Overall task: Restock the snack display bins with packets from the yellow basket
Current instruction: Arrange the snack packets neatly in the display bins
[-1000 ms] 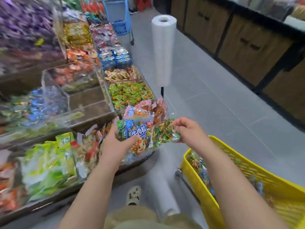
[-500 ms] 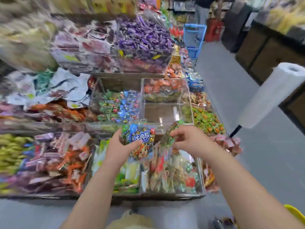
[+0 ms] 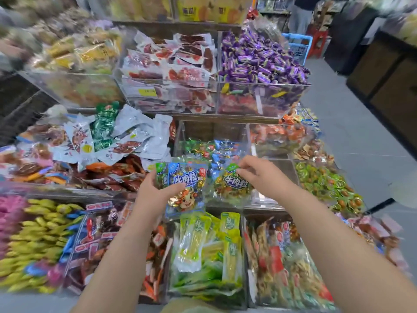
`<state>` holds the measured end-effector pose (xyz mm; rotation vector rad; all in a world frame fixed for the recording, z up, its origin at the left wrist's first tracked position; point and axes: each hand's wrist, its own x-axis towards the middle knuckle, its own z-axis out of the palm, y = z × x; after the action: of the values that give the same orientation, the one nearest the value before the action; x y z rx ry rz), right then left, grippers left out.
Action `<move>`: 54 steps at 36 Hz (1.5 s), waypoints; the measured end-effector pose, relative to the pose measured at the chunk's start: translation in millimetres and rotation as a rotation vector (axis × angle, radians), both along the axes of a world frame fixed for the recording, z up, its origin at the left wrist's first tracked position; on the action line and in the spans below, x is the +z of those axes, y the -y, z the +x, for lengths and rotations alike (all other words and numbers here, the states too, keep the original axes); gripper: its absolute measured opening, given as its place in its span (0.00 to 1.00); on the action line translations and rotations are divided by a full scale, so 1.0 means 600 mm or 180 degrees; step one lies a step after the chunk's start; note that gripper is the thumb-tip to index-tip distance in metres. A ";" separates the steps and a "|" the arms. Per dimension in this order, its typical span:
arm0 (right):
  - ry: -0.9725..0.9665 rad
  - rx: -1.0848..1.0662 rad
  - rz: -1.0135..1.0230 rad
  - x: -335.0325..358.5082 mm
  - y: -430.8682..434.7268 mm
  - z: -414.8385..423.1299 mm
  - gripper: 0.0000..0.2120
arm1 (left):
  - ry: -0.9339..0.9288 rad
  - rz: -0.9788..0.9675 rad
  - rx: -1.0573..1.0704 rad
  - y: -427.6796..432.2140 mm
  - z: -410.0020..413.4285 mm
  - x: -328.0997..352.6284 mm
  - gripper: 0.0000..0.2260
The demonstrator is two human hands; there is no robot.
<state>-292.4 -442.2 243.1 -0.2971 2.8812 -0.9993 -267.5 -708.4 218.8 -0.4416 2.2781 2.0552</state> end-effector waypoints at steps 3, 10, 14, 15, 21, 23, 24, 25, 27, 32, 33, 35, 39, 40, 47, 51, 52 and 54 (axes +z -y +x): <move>0.0044 0.0086 0.0206 -0.007 0.019 -0.037 0.05 | 0.0042 0.0092 0.0059 0.028 -0.021 0.001 0.44; -0.0255 0.0244 0.0713 -0.011 0.080 -0.143 0.04 | 0.0213 0.0148 0.0187 0.067 -0.053 -0.009 0.41; -0.0224 0.0534 0.1302 -0.041 0.111 -0.191 0.05 | 0.0152 0.0086 0.0364 0.076 -0.072 -0.012 0.39; -0.0100 0.0634 0.1394 -0.054 0.115 -0.197 0.06 | 0.0177 0.0087 0.0379 0.079 -0.078 -0.010 0.45; 0.0401 0.0736 0.1360 -0.115 0.111 -0.213 0.14 | 0.0165 0.0068 0.0282 0.086 -0.112 -0.004 0.28; 0.0477 0.0870 0.1444 -0.115 0.089 -0.218 0.27 | 0.0199 0.0117 0.0226 0.089 -0.118 -0.007 0.26; 0.0604 0.0943 0.1580 -0.113 0.076 -0.218 0.35 | 0.0216 0.0186 0.0218 0.090 -0.120 -0.007 0.26; 0.0783 0.0958 0.1699 -0.111 0.063 -0.218 0.39 | 0.0243 0.0236 0.0241 0.092 -0.121 -0.006 0.29; 0.1020 0.0825 0.1737 -0.115 0.041 -0.221 0.39 | 0.0268 0.0343 0.0337 0.091 -0.123 -0.004 0.42; 0.1197 0.0292 0.0518 -0.137 0.019 -0.237 0.20 | 0.0334 0.0607 0.0443 0.093 -0.139 -0.006 0.39; 0.1285 0.0237 0.0248 -0.142 0.021 -0.238 0.19 | 0.0386 0.0626 0.0499 0.094 -0.143 -0.004 0.42; 0.1479 0.0104 -0.0244 -0.152 0.030 -0.236 0.20 | 0.0357 0.0656 0.0565 0.095 -0.152 -0.002 0.41; 0.1430 -0.0026 -0.0557 -0.168 0.051 -0.240 0.21 | 0.0252 0.0699 0.0619 0.097 -0.167 -0.007 0.34; 0.1394 -0.0073 -0.0682 -0.169 0.053 -0.247 0.20 | 0.0279 0.0715 0.0607 0.099 -0.170 -0.008 0.34; 0.0568 -0.0922 -0.1607 -0.143 0.053 -0.346 0.20 | 0.0469 0.0777 0.0769 0.107 -0.184 -0.015 0.45; 0.0352 -0.1126 -0.1605 -0.156 0.081 -0.390 0.23 | 0.0462 0.0587 0.0687 0.104 -0.190 -0.018 0.37; 0.0304 -0.1184 -0.1649 -0.164 0.090 -0.393 0.23 | 0.0456 0.0563 0.0662 0.104 -0.192 -0.017 0.43; 0.0242 -0.1357 -0.1766 -0.183 0.108 -0.392 0.24 | 0.0446 0.0570 0.0612 0.102 -0.194 -0.017 0.52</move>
<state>-527.4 -506.7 133.1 0.3404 2.5898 -1.8268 -384.0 -769.7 208.3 -0.7923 2.0223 2.2107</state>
